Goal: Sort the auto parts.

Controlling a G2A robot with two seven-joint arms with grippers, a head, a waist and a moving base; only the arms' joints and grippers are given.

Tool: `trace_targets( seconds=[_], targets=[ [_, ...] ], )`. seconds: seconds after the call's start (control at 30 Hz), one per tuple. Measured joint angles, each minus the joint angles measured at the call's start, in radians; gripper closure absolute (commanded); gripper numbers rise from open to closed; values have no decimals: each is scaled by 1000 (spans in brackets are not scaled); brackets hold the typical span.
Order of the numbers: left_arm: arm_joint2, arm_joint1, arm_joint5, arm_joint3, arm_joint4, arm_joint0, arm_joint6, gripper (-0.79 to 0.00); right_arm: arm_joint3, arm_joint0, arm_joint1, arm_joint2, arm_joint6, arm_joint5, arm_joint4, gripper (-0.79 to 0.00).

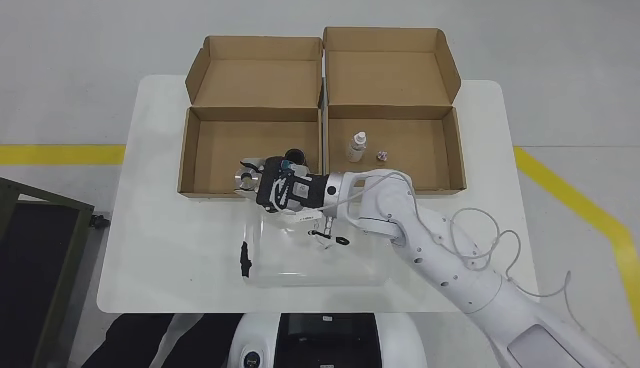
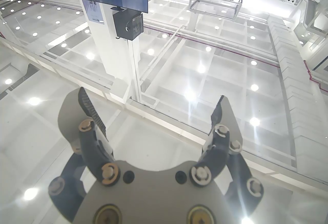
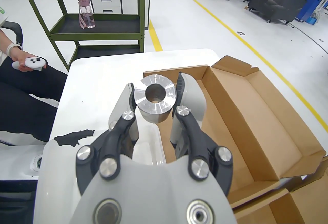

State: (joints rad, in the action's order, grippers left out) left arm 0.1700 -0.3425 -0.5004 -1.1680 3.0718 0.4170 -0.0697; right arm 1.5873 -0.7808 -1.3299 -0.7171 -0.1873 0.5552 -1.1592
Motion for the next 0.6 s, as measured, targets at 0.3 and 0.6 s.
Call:
trace_targets(
  seconds=[0.3, 0.6],
  targets=[
    [0, 0, 0, 0, 0, 0, 0, -785, -10, -2, -6, -8, -51, -17, 22, 0],
    [0, 0, 0, 0, 0, 0, 0, -785, -84, 47, -31, -4, -114, -57, 84, 0]
  ],
)
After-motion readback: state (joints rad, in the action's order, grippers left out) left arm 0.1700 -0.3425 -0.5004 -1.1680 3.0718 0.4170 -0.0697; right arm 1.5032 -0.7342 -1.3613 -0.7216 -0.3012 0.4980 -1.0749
